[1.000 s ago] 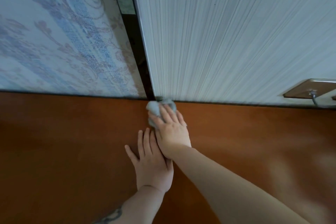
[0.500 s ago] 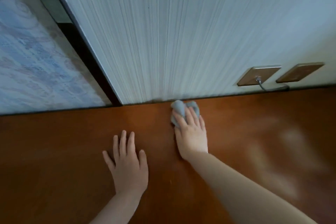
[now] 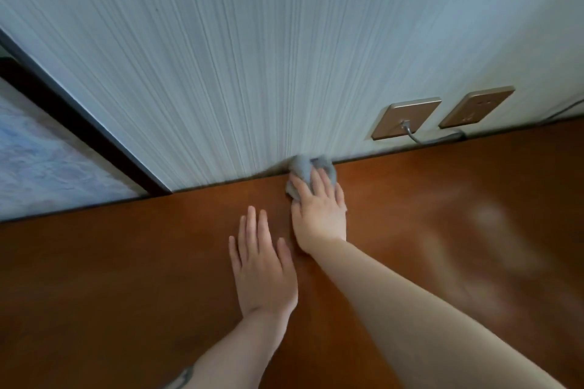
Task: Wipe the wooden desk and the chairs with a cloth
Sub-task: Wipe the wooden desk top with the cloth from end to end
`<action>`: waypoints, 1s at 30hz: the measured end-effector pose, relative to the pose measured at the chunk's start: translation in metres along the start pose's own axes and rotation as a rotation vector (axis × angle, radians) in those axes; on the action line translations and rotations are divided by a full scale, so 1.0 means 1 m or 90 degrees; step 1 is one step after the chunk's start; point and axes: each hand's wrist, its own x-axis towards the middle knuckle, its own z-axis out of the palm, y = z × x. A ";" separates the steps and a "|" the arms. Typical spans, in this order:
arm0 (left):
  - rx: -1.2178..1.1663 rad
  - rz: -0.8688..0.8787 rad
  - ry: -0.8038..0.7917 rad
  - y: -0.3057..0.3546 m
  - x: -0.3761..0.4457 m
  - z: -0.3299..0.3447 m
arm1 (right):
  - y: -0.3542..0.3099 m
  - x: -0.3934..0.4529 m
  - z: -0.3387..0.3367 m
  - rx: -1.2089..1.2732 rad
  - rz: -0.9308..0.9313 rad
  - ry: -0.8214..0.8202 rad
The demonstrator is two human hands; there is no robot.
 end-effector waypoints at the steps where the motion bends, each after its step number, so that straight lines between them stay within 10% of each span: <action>1: -0.015 0.000 -0.001 0.000 0.000 0.000 | 0.005 -0.014 -0.002 -0.008 -0.121 -0.035; 5: -0.001 0.025 -0.007 -0.002 0.001 0.004 | 0.093 -0.053 -0.026 -0.075 -0.415 -0.169; 12: 0.021 0.037 -0.030 -0.001 0.001 0.002 | 0.084 -0.040 -0.014 -0.015 0.173 0.106; 20: -0.113 0.108 0.023 0.000 -0.010 -0.007 | 0.108 -0.178 -0.031 -0.015 -0.211 -0.102; 27: -0.174 0.179 -0.026 0.044 -0.105 -0.002 | 0.156 -0.159 -0.045 0.000 0.283 0.128; 30: -0.116 0.197 -0.072 0.045 -0.134 0.011 | 0.121 -0.183 -0.029 0.015 0.238 0.133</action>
